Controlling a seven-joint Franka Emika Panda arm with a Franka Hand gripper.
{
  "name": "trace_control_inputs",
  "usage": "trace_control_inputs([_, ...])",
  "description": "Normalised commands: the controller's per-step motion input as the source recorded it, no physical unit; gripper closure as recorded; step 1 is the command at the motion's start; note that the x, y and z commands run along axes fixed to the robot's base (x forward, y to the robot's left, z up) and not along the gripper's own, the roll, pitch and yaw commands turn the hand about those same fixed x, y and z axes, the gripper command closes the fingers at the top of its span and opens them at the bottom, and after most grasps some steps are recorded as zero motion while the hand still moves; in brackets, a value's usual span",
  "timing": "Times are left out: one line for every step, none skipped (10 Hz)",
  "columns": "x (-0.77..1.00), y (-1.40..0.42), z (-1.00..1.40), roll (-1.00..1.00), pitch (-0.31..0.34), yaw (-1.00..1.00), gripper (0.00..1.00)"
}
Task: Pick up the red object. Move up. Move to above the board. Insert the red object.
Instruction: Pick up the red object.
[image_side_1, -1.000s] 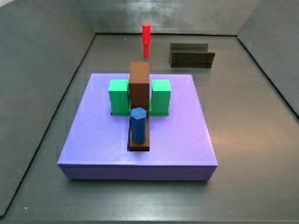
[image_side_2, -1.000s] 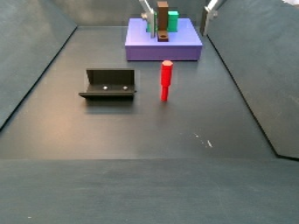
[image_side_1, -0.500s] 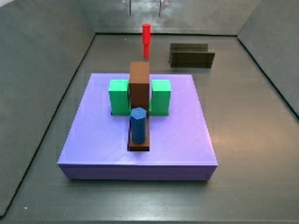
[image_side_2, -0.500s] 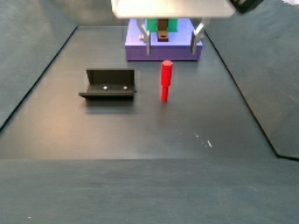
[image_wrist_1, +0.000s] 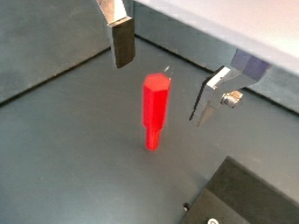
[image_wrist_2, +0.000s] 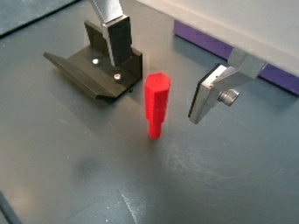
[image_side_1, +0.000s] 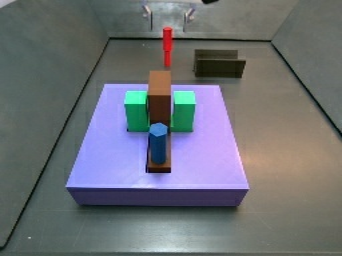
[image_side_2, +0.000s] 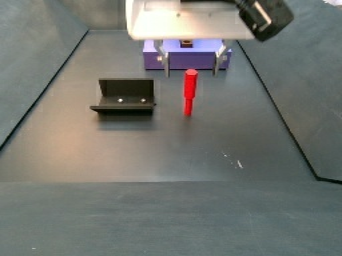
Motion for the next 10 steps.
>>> trace_control_inputs([0.03,0.00,-0.34,-0.06,0.000,-0.01,0.00])
trace_control_inputs([0.00,0.00,-0.29,-0.07,0.000,-0.03,0.00])
trace_control_inputs([0.00,0.00,-0.29,-0.06,0.000,-0.02,0.00])
trace_control_inputs([0.00,0.00,-0.30,-0.07,0.000,-0.02,0.00])
trace_control_inputs([0.00,0.00,0.00,0.00,0.000,0.00,0.00])
trace_control_inputs([0.00,0.00,0.00,0.00,0.000,0.00,1.00])
trace_control_inputs([0.00,0.00,0.00,0.00,0.000,0.00,1.00])
trace_control_inputs([0.00,0.00,0.00,0.00,0.000,0.00,1.00])
trace_control_inputs([0.00,0.00,0.00,0.00,0.000,0.00,1.00])
trace_control_inputs([0.00,0.00,0.00,0.00,0.000,0.00,1.00])
